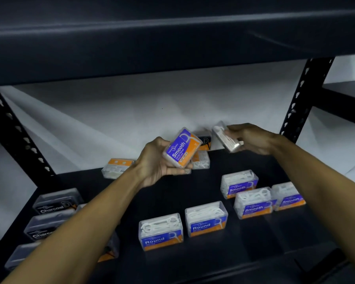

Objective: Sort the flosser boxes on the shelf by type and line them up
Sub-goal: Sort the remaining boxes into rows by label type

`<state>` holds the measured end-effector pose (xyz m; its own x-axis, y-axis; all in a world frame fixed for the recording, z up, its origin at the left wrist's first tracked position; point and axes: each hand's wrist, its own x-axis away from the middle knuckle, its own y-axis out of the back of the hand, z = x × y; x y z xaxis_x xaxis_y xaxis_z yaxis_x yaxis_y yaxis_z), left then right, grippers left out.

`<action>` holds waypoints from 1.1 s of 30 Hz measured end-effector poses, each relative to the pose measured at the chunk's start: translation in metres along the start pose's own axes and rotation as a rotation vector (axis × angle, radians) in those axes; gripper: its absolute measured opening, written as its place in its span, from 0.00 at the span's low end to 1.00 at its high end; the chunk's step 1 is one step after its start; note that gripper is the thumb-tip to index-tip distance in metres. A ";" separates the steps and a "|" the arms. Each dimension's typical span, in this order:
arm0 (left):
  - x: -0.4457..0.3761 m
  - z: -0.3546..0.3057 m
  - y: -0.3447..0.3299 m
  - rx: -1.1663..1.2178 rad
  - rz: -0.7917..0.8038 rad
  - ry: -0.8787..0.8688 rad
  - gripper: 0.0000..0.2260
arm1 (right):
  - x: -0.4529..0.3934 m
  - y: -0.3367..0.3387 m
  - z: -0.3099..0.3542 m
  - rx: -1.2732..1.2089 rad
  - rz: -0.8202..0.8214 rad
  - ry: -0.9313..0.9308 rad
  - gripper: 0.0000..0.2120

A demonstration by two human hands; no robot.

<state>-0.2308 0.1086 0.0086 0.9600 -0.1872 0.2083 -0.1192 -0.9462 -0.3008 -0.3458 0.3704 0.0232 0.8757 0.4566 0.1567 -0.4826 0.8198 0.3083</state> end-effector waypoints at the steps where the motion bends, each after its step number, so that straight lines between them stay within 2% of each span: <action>1: 0.002 0.000 0.000 0.032 0.004 -0.009 0.20 | 0.002 -0.003 0.002 -0.093 0.018 0.021 0.13; 5: 0.006 0.000 0.006 0.121 -0.008 -0.023 0.21 | 0.008 -0.017 0.006 -0.387 0.075 0.020 0.19; 9: 0.013 -0.001 0.006 0.046 -0.030 -0.020 0.22 | 0.009 -0.033 0.003 -0.589 0.072 -0.065 0.25; 12: 0.018 -0.001 0.006 -0.070 -0.090 -0.022 0.19 | 0.010 -0.042 0.001 -0.598 0.061 -0.103 0.27; 15: 0.021 0.000 0.008 -0.241 -0.189 -0.046 0.17 | 0.017 -0.048 0.006 -0.550 0.125 -0.110 0.29; 20: 0.024 0.000 0.006 -0.394 -0.278 -0.053 0.16 | 0.030 -0.048 0.013 -0.379 0.156 -0.032 0.19; 24: 0.028 0.001 0.004 -0.499 -0.307 -0.089 0.14 | 0.034 -0.049 0.012 -0.217 0.117 -0.015 0.17; 27: 0.030 0.001 0.007 -0.559 -0.386 -0.149 0.12 | 0.036 -0.056 0.013 0.049 0.066 0.019 0.14; 33: 0.042 -0.003 0.022 -0.574 -0.500 -0.186 0.12 | 0.043 -0.082 0.020 0.566 0.182 0.069 0.15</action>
<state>-0.1935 0.0790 0.0139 0.9549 0.2963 0.0175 0.2747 -0.9046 0.3260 -0.2686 0.3163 0.0231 0.7679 0.6090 0.1986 -0.5265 0.4235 0.7372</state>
